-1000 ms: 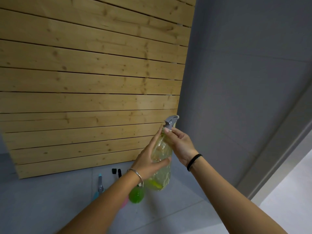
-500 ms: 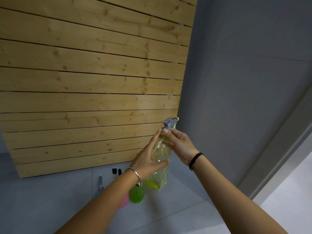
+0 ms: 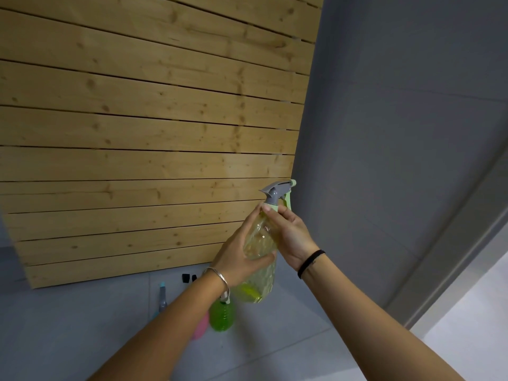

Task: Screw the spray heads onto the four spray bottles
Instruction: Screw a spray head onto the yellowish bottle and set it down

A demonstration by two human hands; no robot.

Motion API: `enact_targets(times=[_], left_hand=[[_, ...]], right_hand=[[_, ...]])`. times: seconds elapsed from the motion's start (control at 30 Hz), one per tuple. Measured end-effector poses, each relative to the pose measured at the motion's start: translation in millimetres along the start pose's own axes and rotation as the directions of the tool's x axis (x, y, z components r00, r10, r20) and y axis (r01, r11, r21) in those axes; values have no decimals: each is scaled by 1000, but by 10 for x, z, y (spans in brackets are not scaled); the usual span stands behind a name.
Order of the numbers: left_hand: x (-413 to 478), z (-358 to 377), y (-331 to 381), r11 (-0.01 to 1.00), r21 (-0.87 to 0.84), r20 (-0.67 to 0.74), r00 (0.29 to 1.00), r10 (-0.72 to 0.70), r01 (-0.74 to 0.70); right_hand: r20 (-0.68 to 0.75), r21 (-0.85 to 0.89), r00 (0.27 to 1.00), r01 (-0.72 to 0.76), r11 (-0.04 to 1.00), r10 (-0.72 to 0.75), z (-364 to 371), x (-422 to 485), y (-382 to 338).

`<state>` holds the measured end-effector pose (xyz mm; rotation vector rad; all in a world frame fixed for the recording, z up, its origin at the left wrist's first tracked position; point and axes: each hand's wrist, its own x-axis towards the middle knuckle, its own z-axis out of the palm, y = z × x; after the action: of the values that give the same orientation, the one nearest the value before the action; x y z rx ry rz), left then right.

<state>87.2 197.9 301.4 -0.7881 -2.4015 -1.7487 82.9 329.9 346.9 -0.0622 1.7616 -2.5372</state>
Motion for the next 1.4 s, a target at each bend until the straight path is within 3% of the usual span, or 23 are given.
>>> enact_targets(times=[0.2,0.4,0.53,0.63,0.8,0.9,1.0,1.07,1.23,1.33,1.4], left_hand=[[16,-30,-11,999,-49,11,1000,20,-20],[7,-10,-29,1000,14,13,1000,-3,3],[15,-20,-26,998,-55,19,1000,12,-11],[8,-21,9,1000,-11,24,1000,0,1],[6,-60,34,973,188,-185,978,-96,131],[38,-38,-7,982,102,-153,978,-143,159],[93,-50,-92,963,-105,-18,968,-252,249],[99,-66,-136,950,-114,72,956,-284,291],[95,14,-135,968,-63,-30,969,-245,243],[96,32,-104,934,-207,71,956,-284,292],[85,45,-126,937,-198,62,957,-282,289]], right_hand=[[56,-55,997,-57,997,60,-24,-10,-28],[-55,35,997,-51,998,53,17,9,40],[20,-63,997,-67,996,69,-10,-13,-22],[-48,-107,999,-20,994,15,-18,-8,1],[-192,-229,976,57,972,-103,-21,26,-1],[-215,-260,968,74,963,-132,-41,34,-42],[-217,-250,965,92,964,-148,-93,40,-106],[-192,-261,970,94,961,-147,-130,23,-116],[-187,-309,972,80,948,-143,-96,24,-109],[-193,-309,972,69,948,-134,-112,24,-113],[-183,-338,975,56,939,-124,-118,-3,-89]])
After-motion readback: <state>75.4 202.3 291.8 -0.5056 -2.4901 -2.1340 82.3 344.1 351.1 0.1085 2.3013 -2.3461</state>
